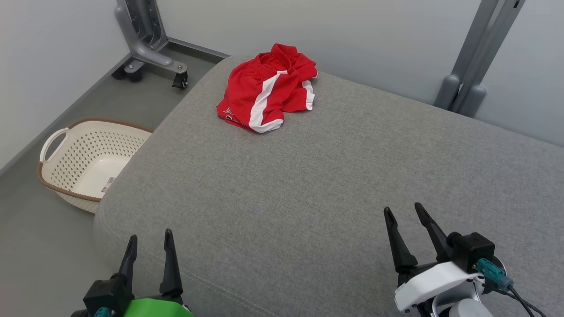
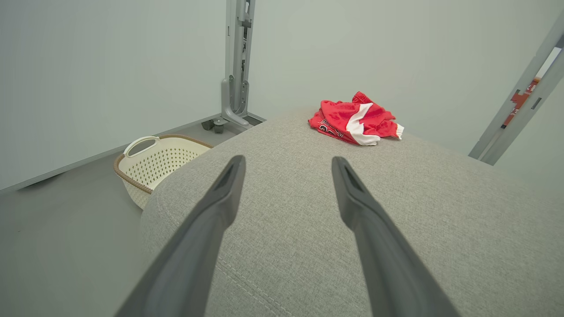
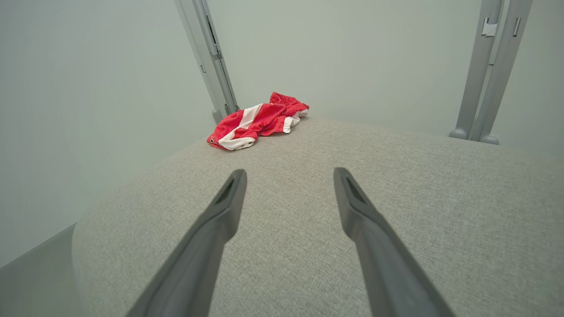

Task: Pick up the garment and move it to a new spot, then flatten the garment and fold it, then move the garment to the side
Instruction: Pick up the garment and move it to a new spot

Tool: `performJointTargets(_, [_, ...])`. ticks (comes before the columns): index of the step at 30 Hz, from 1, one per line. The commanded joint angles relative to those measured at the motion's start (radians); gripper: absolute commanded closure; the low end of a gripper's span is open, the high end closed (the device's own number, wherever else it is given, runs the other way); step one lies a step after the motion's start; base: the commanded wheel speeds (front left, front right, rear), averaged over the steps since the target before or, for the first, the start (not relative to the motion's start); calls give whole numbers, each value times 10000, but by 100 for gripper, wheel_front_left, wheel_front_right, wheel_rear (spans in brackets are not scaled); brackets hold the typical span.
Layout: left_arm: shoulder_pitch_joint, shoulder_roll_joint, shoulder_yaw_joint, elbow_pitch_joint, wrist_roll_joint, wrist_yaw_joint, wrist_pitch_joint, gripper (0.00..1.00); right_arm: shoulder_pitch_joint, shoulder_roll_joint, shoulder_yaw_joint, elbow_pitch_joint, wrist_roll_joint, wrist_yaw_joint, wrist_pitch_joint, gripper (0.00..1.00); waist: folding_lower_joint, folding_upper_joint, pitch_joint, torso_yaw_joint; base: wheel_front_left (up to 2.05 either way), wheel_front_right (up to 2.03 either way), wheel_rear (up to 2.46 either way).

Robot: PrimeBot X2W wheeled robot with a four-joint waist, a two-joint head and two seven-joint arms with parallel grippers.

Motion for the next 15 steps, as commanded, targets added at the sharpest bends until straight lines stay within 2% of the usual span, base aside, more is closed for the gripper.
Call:
performJointTargets(1, [112,16,25,-37,-12,67,-4,0,-129,-39,25,50,-50,-14,-38,0,0,0,70,63,0,0,0])
performJointTargets(9, [223,16,-27,-91,-11,94,-4,0,-150,-39,137,144,-48,-16,-63,0,0,0,78,66,0,0,0])
performJointTargets(15, [-319,139,-168,184,118,-209,-4,0,68,-37,-58,-54,-152,-16,-30,0,0,0,155,118,0,0,0])
